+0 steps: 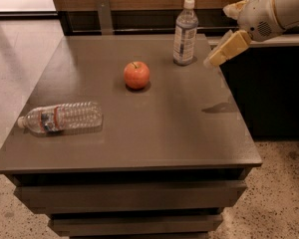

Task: Pick blue plastic bottle

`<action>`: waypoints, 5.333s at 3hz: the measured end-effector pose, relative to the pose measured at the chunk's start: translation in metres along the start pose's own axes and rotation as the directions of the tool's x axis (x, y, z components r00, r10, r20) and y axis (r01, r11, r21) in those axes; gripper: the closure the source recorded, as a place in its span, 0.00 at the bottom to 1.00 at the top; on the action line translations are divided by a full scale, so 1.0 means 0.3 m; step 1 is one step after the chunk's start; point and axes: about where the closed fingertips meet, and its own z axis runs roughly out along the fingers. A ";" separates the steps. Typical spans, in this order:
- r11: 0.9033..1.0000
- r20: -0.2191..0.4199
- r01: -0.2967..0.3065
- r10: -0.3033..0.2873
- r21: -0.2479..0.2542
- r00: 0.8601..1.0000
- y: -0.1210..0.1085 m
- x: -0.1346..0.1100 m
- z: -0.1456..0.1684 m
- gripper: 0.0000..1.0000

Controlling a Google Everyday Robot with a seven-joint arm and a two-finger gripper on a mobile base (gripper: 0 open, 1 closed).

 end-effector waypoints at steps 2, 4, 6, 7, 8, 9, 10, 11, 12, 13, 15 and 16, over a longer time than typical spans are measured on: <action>0.998 0.054 -0.063 0.062 0.000 0.997 -0.086 0.068 0.148 0.00; 0.985 0.107 -0.168 0.163 0.039 0.981 -0.186 0.107 0.277 0.00; 0.974 0.148 -0.214 0.201 0.080 0.968 -0.279 0.087 0.376 0.00; 0.967 0.160 -0.237 0.220 0.095 0.962 -0.313 0.079 0.422 0.00; 0.962 0.174 -0.253 0.233 0.104 0.957 -0.336 0.064 0.463 0.00; 0.957 0.187 -0.269 0.246 0.111 0.951 -0.354 0.053 0.496 0.00; 0.953 0.200 -0.280 0.254 0.113 0.946 -0.367 0.038 0.522 0.00; 0.949 0.211 -0.291 0.263 0.118 0.942 -0.376 0.034 0.535 0.19; 0.947 0.217 -0.297 0.266 0.123 0.939 -0.380 0.037 0.532 0.41; 0.951 0.222 -0.287 0.256 0.119 0.941 -0.373 0.037 0.510 0.64; 0.971 0.252 -0.216 0.186 0.099 0.950 -0.372 -0.047 0.412 1.00; 0.978 0.291 -0.182 0.147 0.098 0.946 -0.385 -0.114 0.358 1.00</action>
Offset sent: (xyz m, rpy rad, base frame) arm 0.0711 -0.0006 -0.0517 0.1239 0.0125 -0.0620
